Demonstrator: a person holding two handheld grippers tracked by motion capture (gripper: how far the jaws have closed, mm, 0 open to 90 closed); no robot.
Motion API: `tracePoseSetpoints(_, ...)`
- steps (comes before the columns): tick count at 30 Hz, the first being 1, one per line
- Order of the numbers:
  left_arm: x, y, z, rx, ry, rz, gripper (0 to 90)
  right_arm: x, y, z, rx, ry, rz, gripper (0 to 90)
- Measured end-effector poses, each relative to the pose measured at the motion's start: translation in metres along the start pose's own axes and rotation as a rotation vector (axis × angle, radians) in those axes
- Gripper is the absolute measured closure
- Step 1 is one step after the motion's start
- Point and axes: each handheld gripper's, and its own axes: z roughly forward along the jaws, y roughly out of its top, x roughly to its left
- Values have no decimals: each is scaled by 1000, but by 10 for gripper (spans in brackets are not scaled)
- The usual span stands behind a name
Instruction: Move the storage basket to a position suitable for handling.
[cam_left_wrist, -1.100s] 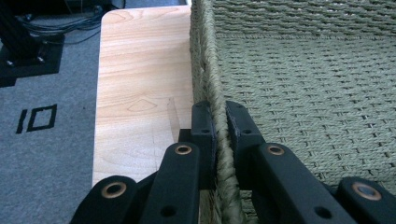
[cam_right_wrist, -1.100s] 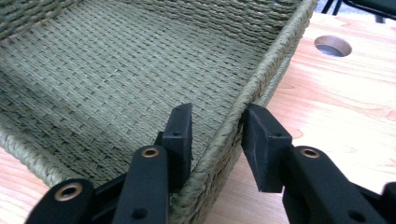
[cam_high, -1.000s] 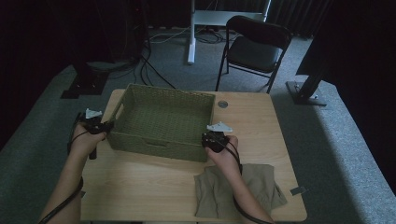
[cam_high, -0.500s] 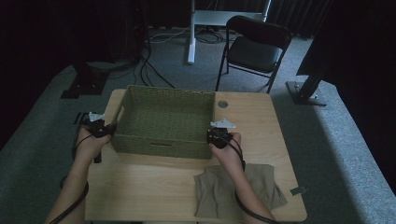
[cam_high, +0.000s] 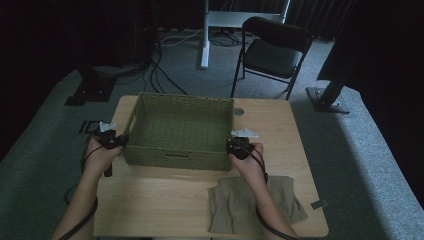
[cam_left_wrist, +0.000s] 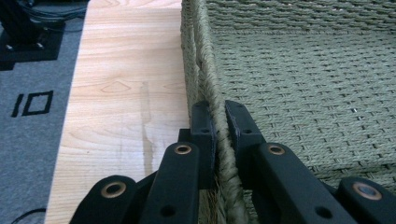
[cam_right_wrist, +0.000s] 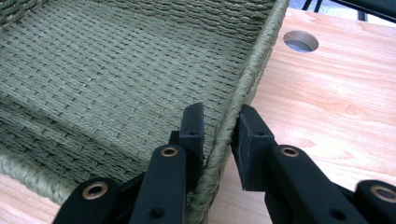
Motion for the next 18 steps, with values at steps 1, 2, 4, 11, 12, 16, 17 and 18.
tracePoseSetpoints(1, -1, 0, 0, 2, -2, 4, 842, -1, -1, -1, -1, 1, 3, 746)
tracePoseSetpoints(2, -2, 0, 0, 1, -5, 3, 842, -2, -1, -1, 0, 2, 5, 747)
tracePoseSetpoints(4, -3, 1, 1, 2, -3, 5, 840, -4, -1, -1, 2, 1, 8, 748)
tracePoseSetpoints(11, -2, 2, 1, 6, -26, -1, 824, -8, 1, -1, 8, 21, 32, 700)
tracePoseSetpoints(12, -1, 2, 1, 5, -39, -14, 810, -9, 3, -1, 16, 27, 27, 658)
tracePoseSetpoints(16, 2, 6, 0, -7, -99, -17, 624, -6, 16, -3, -34, 34, 23, 518)
tracePoseSetpoints(17, 2, 8, 0, -11, -110, -19, 588, -6, 18, -3, -43, 32, 27, 512)
tracePoseSetpoints(18, 2, 10, 1, -20, -110, -15, 522, -6, 22, -1, -45, 30, 32, 509)
